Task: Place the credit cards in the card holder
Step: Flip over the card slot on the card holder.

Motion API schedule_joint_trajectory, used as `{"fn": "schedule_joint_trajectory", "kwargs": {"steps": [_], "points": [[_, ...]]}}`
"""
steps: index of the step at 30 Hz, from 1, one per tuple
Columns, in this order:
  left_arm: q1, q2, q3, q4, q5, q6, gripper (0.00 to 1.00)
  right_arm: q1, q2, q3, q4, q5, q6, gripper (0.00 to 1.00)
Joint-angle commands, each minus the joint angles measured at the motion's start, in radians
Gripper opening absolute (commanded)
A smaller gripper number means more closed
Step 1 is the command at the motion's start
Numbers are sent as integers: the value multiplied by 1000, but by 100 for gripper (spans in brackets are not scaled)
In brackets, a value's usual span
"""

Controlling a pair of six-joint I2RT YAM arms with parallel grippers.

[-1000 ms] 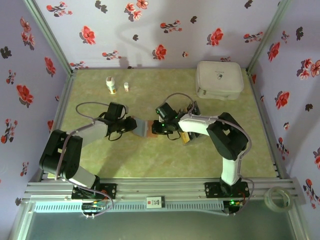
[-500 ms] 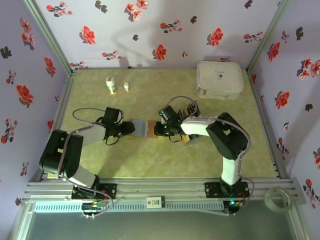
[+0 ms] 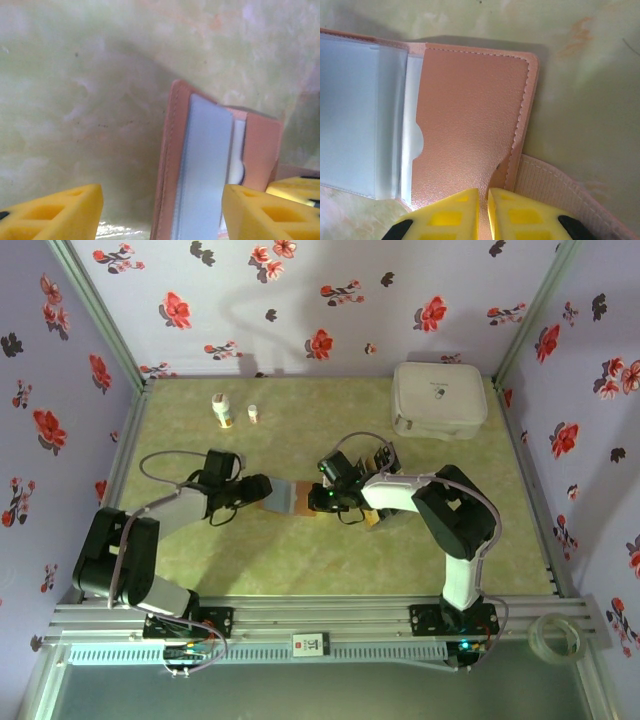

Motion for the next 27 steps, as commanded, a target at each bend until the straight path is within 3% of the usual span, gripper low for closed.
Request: {"fn": "schedule_joint_trajectory", "kwargs": {"steps": [1,10,22,27], "points": [[20,-2,27,3,29,30,64,-14,45,-34,-31,43,7,14],[71,49,5,110,121,-18,46,-16,52,-40,-29,43,6,14],[94,104,-18,197,173,-58,42,-20,58,-41,-26,40,6,13],[94,115,-25,220,178,-68,36,-21,58,-41,-26,39,7,13]]}}
